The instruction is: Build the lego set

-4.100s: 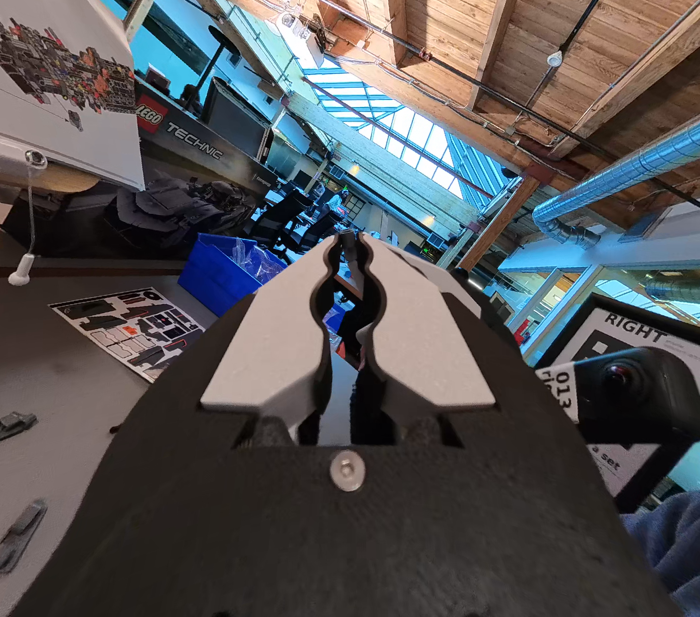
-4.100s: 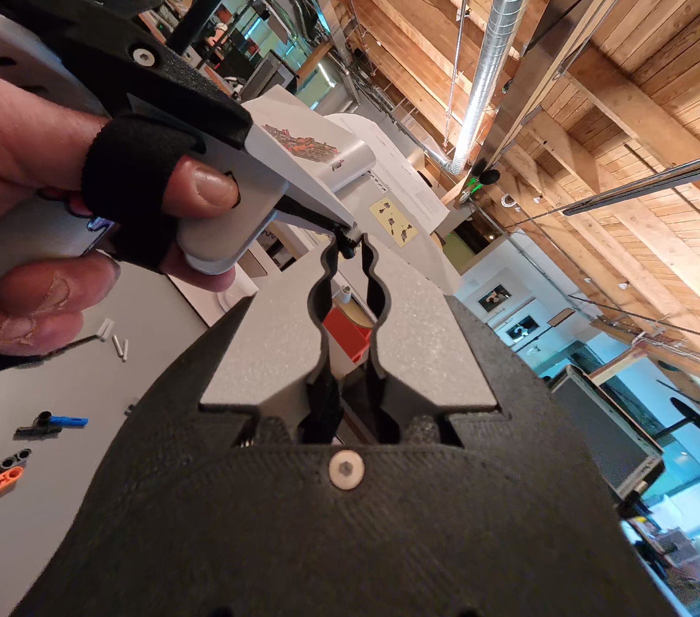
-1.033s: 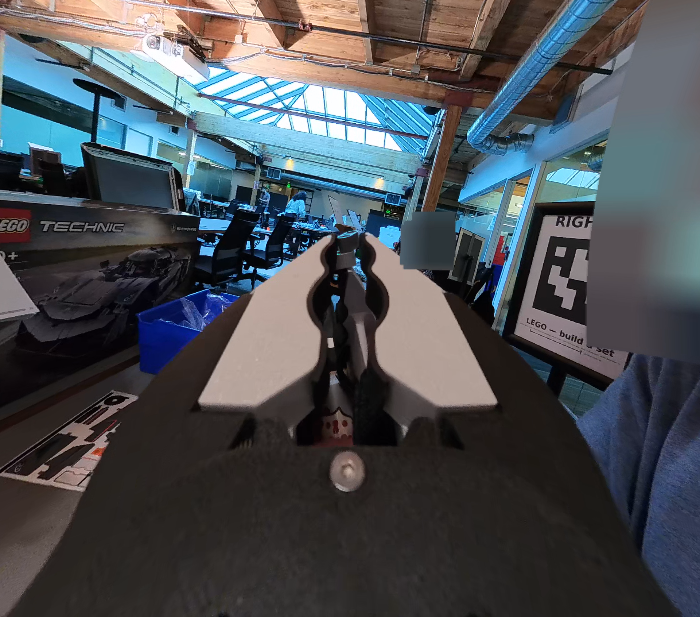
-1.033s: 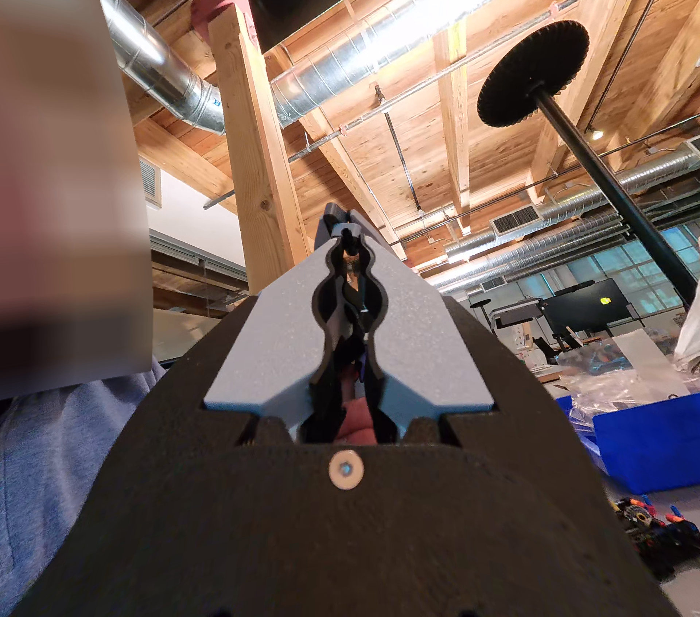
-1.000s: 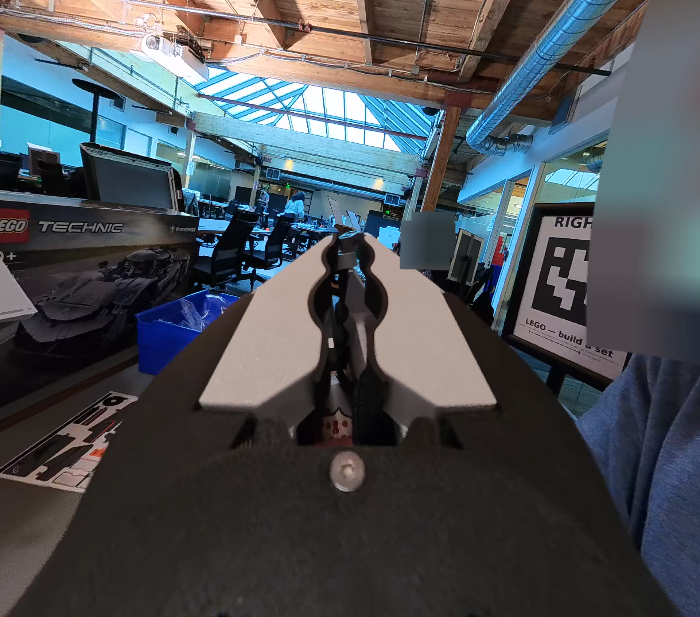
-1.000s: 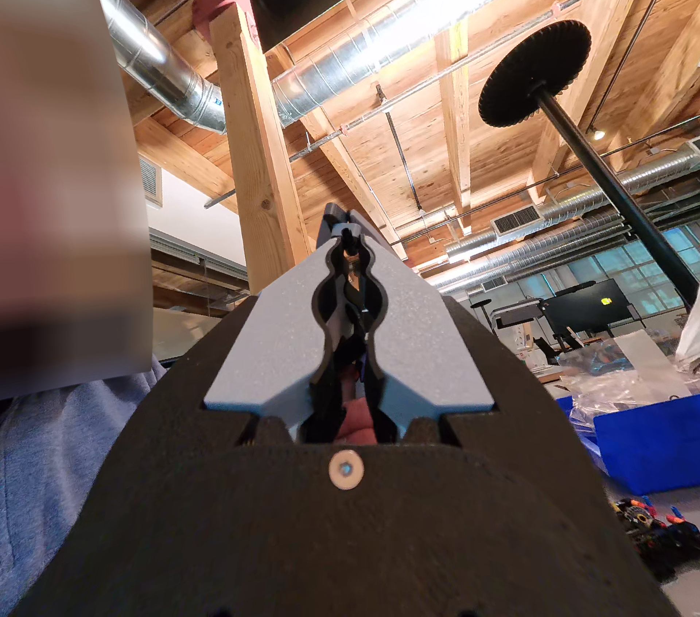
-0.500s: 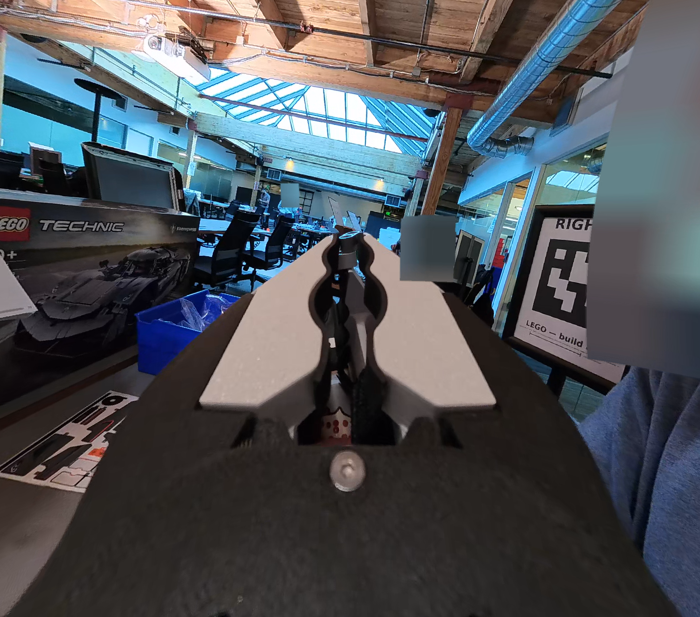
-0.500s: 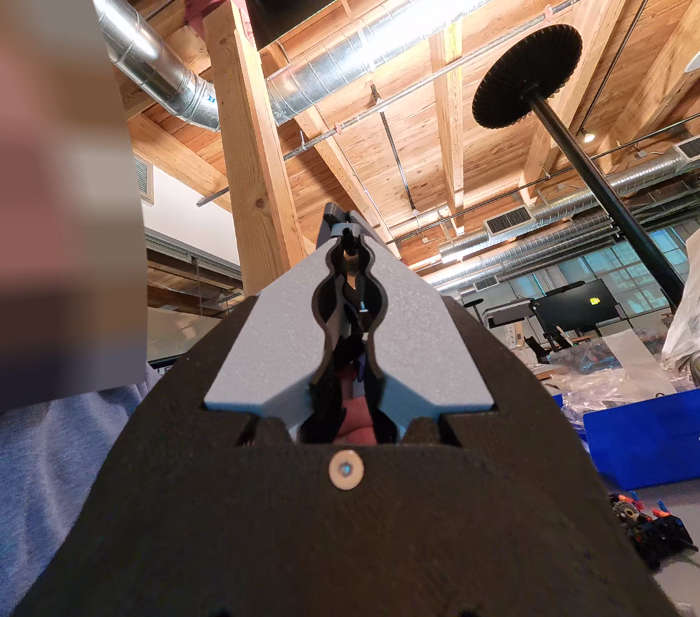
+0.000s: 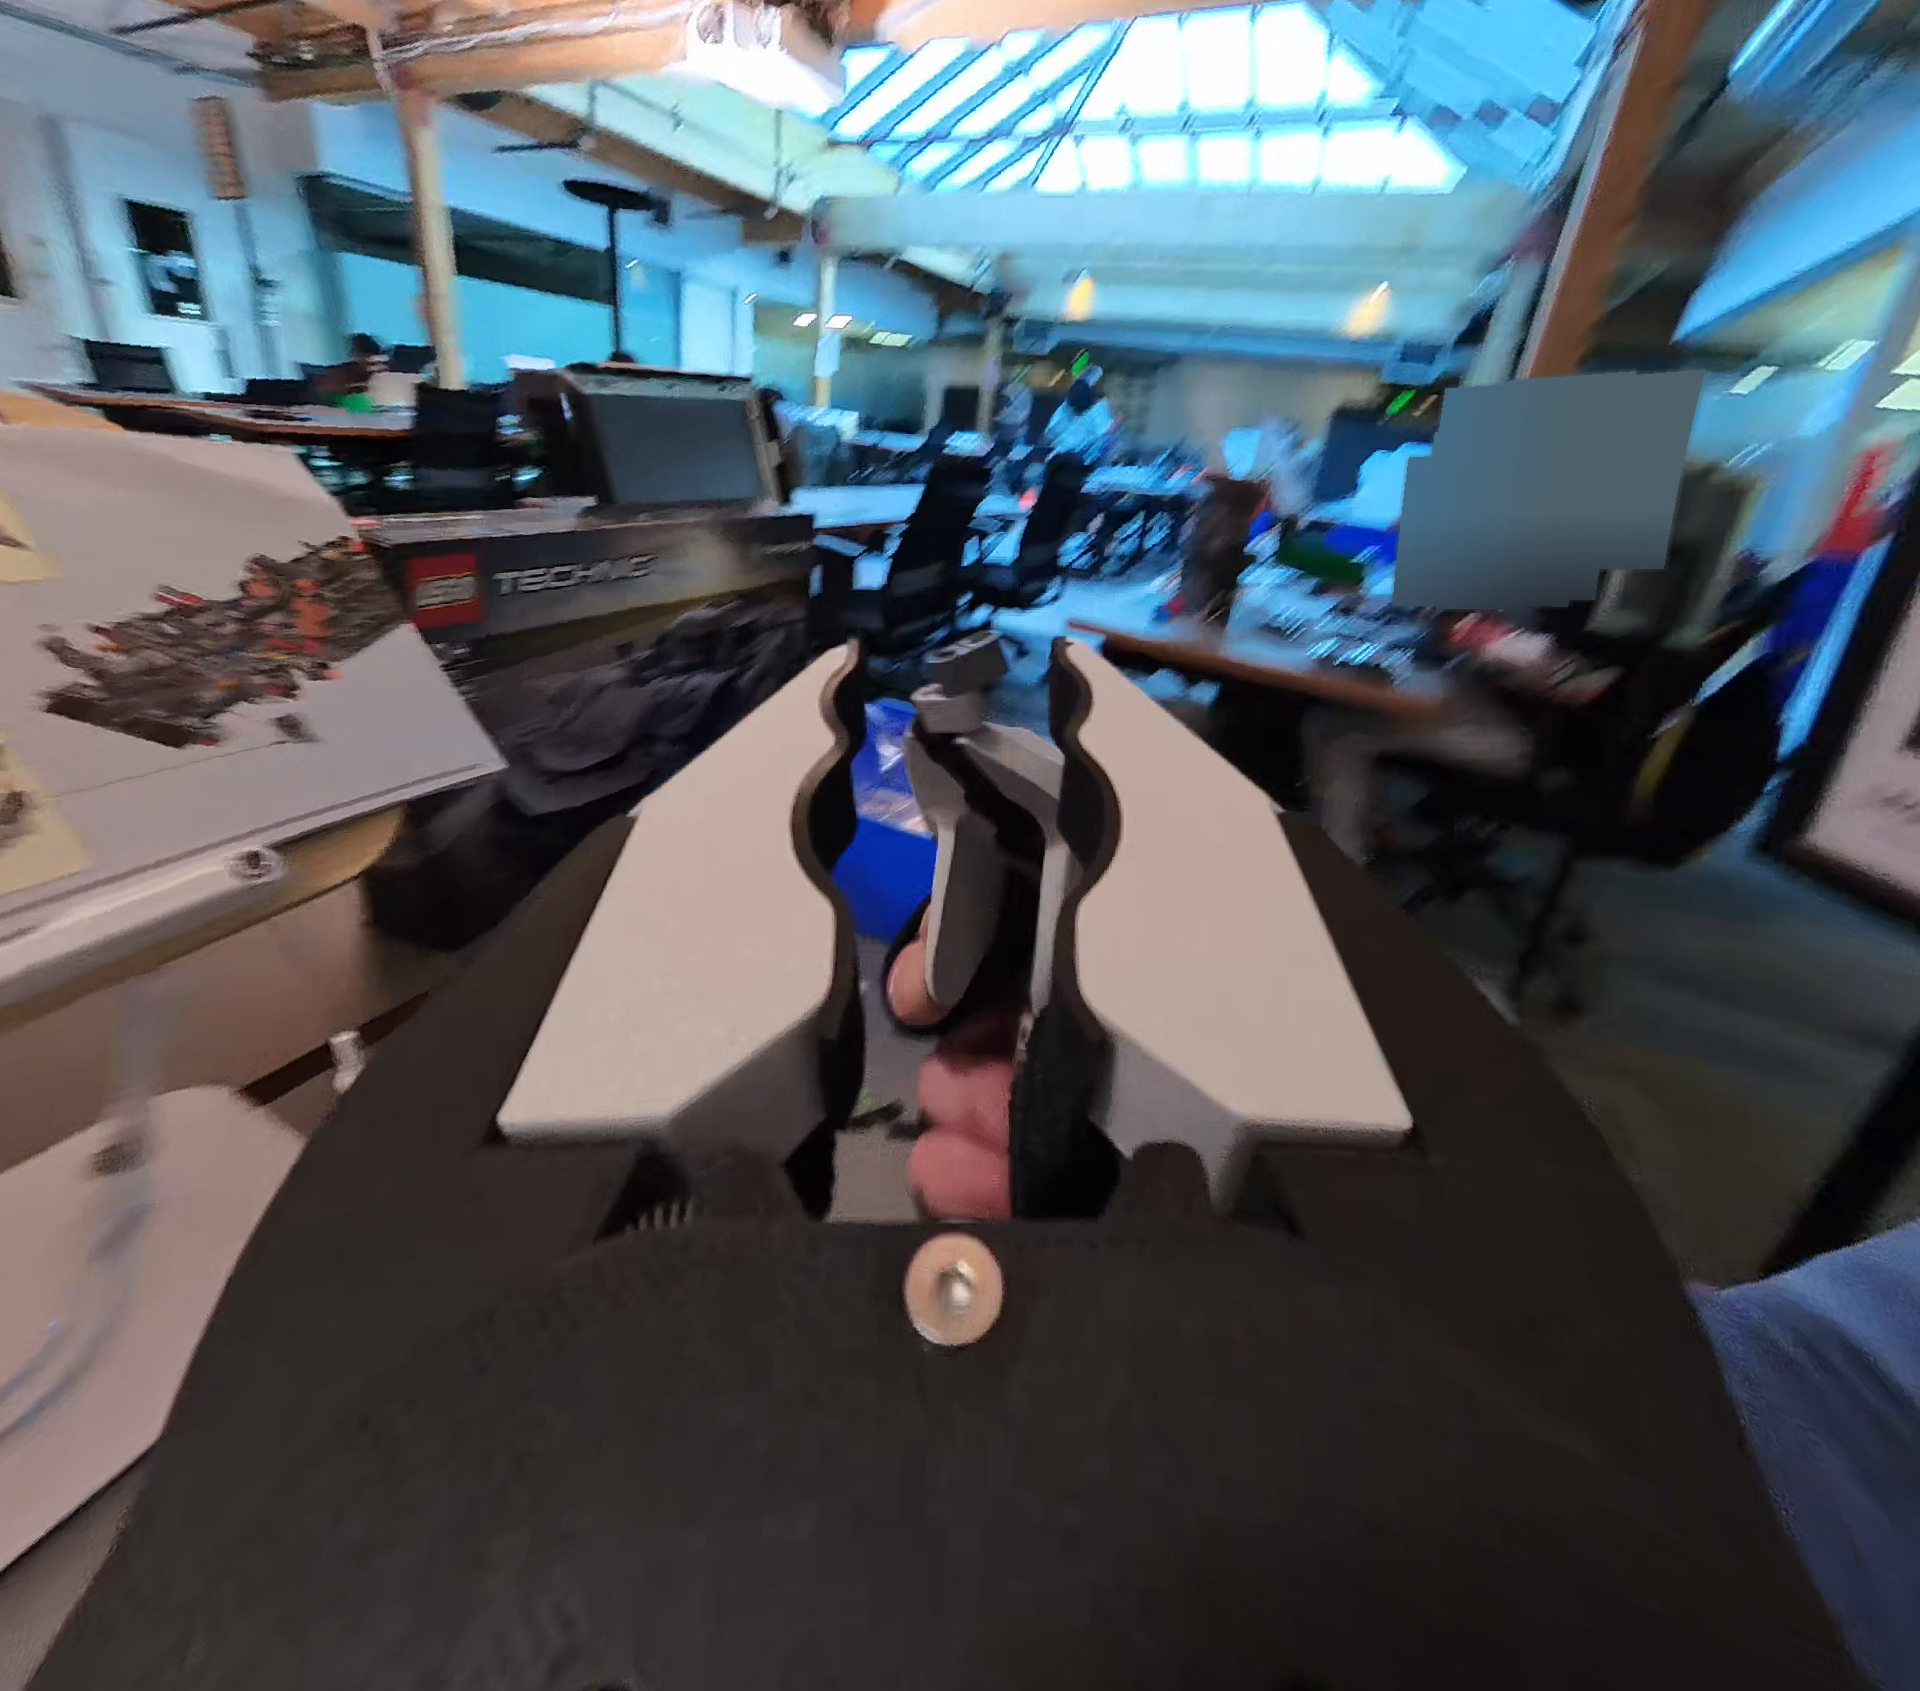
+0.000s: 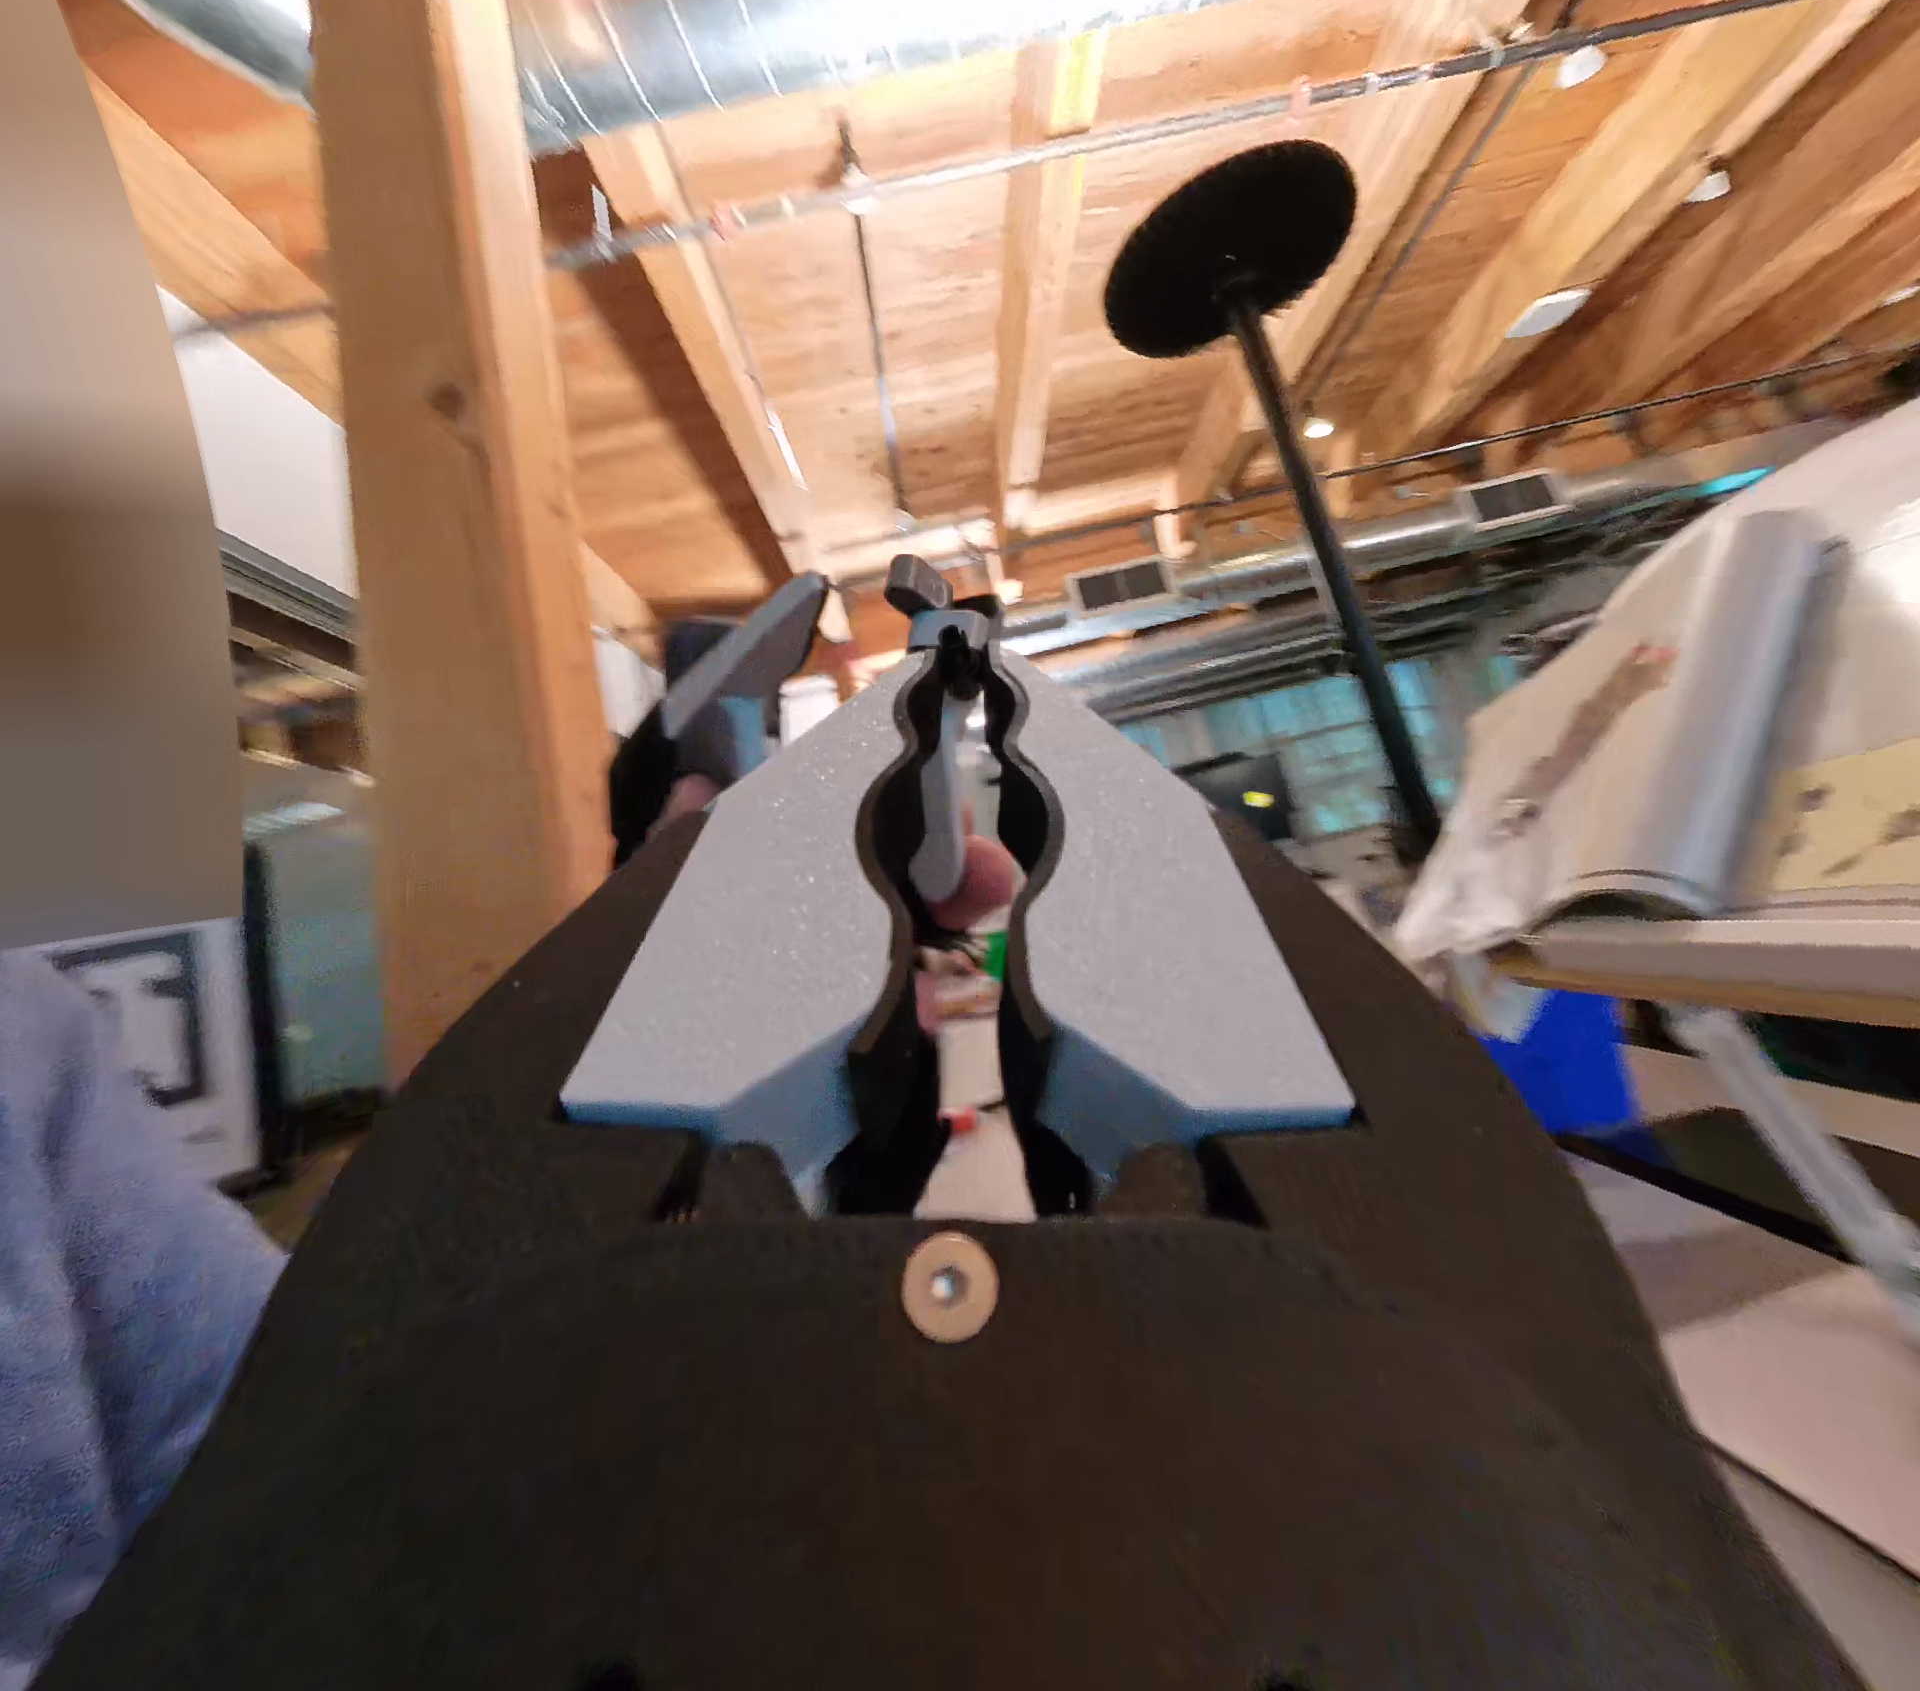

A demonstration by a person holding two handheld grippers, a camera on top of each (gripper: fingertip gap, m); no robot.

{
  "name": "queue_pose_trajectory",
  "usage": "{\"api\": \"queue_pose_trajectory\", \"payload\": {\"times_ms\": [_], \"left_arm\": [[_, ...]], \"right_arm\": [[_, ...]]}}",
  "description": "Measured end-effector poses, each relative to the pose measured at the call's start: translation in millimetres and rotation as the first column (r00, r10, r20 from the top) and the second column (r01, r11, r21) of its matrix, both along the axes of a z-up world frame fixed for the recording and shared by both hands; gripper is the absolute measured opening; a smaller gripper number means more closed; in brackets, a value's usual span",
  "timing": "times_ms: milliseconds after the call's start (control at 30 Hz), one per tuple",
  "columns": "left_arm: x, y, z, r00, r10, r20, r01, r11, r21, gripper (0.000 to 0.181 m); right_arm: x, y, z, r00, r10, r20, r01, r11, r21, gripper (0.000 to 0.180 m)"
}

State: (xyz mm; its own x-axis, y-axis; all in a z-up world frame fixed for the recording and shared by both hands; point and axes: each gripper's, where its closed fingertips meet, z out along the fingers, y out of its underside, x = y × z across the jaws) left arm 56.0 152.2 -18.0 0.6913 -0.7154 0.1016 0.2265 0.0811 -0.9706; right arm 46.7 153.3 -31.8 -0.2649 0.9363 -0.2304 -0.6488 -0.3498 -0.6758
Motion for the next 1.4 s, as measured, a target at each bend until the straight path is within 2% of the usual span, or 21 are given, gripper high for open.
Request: {"api": "queue_pose_trajectory", "payload": {"times_ms": [133,300,367,467,533,733,900,1067,1133,1267,1400], "left_arm": [[4,4,-6,0.986,0.109,-0.125,-0.113,0.993,-0.024,0.035],[6,9,-10,0.985,0.119,-0.121,-0.129,0.988,-0.080,0.024],[3,8,-8,0.989,0.118,-0.087,-0.124,0.989,-0.078,0.016],[4,6,-7,0.987,0.128,-0.093,-0.135,0.989,-0.065,0.014],[6,6,-5,0.989,0.119,-0.093,-0.125,0.990,-0.066,0.014],[14,-1,2,0.999,0.007,-0.054,-0.010,0.999,-0.049,0.014],[18,-9,9,0.993,-0.116,-0.035,0.116,0.993,-0.001,0.015],[18,-16,13,0.959,-0.282,0.023,0.282,0.959,0.032,0.014],[17,-23,15,0.922,-0.380,0.067,0.377,0.925,0.057,0.014],[15,-30,16,0.864,-0.494,0.095,0.486,0.869,0.096,0.015],[12,-27,15,0.840,-0.531,0.109,0.523,0.847,0.095,0.015]], "right_arm": [[-1,4,-1,0.966,-0.235,0.109,0.222,0.968,0.119,0.005],[-4,2,-1,0.862,-0.476,0.177,0.417,0.862,0.289,0.005],[-4,3,0,0.828,-0.527,0.191,0.453,0.829,0.327,0.005],[-3,2,1,0.784,-0.590,0.192,0.495,0.781,0.379,0.005],[0,1,4,0.789,-0.585,0.188,0.493,0.785,0.375,0.005],[6,-5,10,0.937,-0.322,0.136,0.291,0.934,0.209,0.005],[13,-12,17,0.993,-0.103,0.055,0.097,0.990,0.106,0.005],[18,-18,22,0.986,0.156,-0.052,-0.155,0.988,0.017,0.005],[20,-24,24,0.963,0.255,-0.088,-0.255,0.967,0.009,0.005],[17,-31,24,0.926,0.364,-0.102,-0.366,0.930,-0.001,0.005],[17,-27,23,0.921,0.371,-0.119,-0.376,0.926,-0.023,0.005]]}}
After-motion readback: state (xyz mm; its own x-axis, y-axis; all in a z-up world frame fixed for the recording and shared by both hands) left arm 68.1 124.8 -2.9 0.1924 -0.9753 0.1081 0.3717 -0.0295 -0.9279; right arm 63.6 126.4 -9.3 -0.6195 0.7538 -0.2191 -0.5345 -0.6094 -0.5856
